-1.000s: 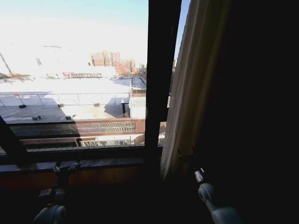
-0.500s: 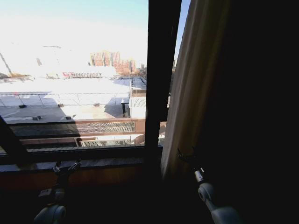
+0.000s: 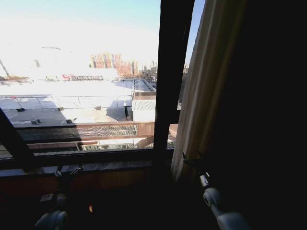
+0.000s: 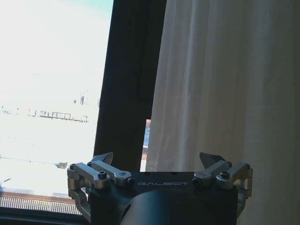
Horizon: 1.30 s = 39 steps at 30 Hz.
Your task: Open the curtains by pulling them apart, changing their state from closed to fully open.
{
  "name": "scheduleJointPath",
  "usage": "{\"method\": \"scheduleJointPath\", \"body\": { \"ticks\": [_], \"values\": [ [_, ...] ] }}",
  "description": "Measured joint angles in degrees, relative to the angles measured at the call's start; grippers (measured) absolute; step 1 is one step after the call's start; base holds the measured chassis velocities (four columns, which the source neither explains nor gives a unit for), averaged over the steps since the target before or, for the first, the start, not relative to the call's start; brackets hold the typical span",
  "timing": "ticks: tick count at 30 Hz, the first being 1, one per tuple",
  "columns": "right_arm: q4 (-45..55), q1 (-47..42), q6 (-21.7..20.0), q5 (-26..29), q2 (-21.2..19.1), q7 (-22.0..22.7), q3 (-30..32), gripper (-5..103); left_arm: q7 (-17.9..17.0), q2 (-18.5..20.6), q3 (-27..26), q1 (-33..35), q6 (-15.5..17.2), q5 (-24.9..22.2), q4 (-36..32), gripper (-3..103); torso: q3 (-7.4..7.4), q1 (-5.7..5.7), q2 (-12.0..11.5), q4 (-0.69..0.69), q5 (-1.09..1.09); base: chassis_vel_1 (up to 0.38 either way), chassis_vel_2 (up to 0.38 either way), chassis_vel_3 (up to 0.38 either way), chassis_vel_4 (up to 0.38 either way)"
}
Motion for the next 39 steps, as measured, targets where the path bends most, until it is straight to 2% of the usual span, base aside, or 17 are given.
{"method": "scheduleJointPath", "body": {
  "ticks": [39],
  "values": [
    [-0.03,0.03,0.00,-0.01,0.01,0.02,-0.01,100,0.00,0.00,-0.01,0.00,0.00,0.00,0.00,100,0.00,-0.01,-0.01,0.01,-0.01,0.372,0.323,-0.367,-0.317]
  ]
}}
